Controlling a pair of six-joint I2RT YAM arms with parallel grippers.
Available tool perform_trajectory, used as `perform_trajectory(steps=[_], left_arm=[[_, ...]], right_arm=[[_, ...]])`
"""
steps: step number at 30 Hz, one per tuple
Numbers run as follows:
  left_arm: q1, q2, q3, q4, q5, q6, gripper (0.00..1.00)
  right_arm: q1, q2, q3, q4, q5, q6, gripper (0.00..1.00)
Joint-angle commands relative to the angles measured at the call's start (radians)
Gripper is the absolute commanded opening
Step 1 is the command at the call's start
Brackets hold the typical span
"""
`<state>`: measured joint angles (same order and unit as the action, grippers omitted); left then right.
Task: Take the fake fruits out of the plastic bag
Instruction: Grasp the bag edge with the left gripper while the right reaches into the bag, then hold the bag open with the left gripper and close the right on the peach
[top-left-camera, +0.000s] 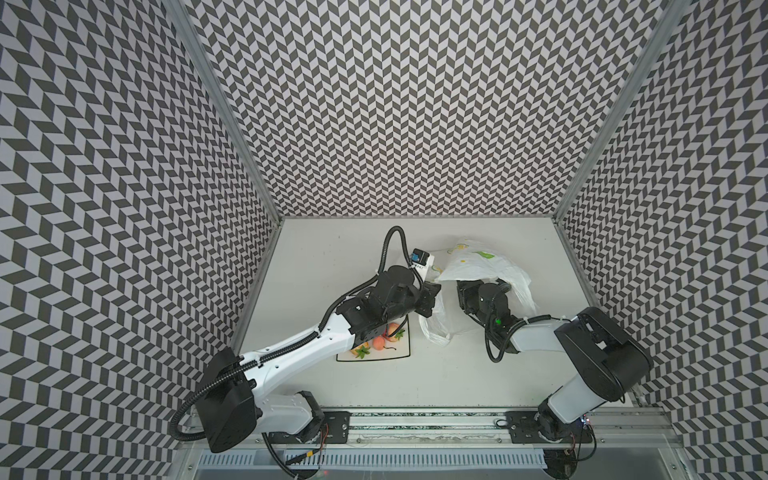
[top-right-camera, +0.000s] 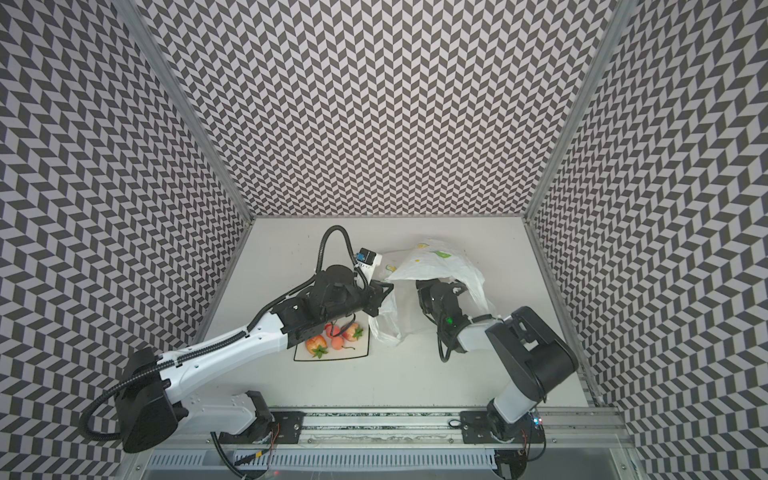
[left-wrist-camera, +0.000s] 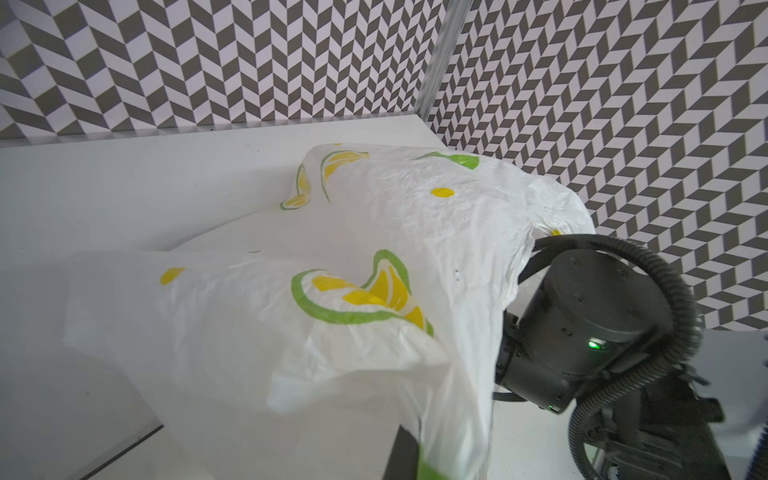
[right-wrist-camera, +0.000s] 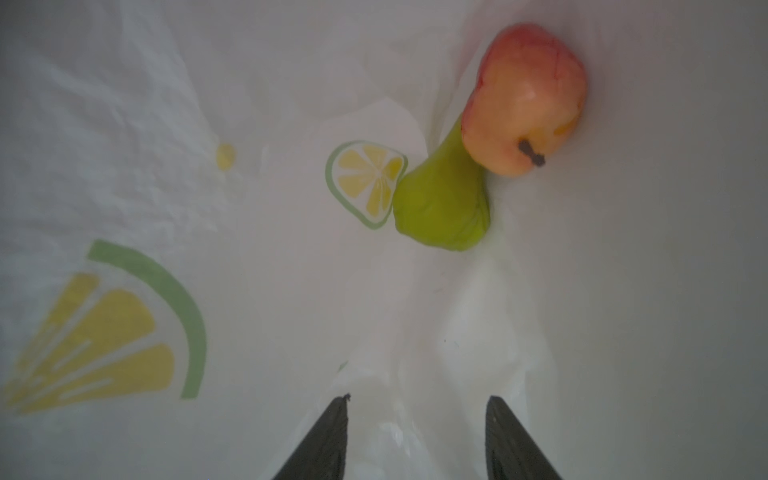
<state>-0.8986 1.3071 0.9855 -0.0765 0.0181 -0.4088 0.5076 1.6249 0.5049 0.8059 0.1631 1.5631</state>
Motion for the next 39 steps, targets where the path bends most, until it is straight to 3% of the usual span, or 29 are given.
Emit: perform_trajectory(steps=[1, 11, 16, 19, 21, 25, 39], left_arm=[[-0.021, -0.002, 0.010, 0.047, 0.012, -0.039, 0.00], [-0.043, -0.013, 0.005, 0.046, 0.010, -0.035, 0.00], [-0.049, -0.014, 0.004, 0.030, 0.013, -0.009, 0.00], [-0.054, -0.016, 0.002, 0.021, 0.013, 0.011, 0.00], [-0.056, -0.017, 0.000, 0.018, 0.008, 0.011, 0.00], [-0.069, -0.017, 0.002, 0.010, -0.005, 0.060, 0.00], [-0.118, -0.027, -0.014, -0.017, -0.056, 0.131, 0.00]], right_arm=[[-0.044, 0.025, 0.000, 0.083, -0.018, 0.041, 0.57], [-0.157, 0.071, 0.032, 0.020, -0.028, 0.013, 0.64], [-0.226, 0.120, 0.083, -0.033, -0.164, -0.061, 0.65], [-0.233, 0.136, 0.105, -0.072, -0.174, -0.085, 0.68], [-0.233, 0.143, 0.116, -0.088, -0.164, -0.093, 0.75], [-0.236, 0.168, 0.142, -0.106, -0.162, -0.103, 0.76], [-0.273, 0.240, 0.179, -0.064, -0.106, -0.116, 0.49]])
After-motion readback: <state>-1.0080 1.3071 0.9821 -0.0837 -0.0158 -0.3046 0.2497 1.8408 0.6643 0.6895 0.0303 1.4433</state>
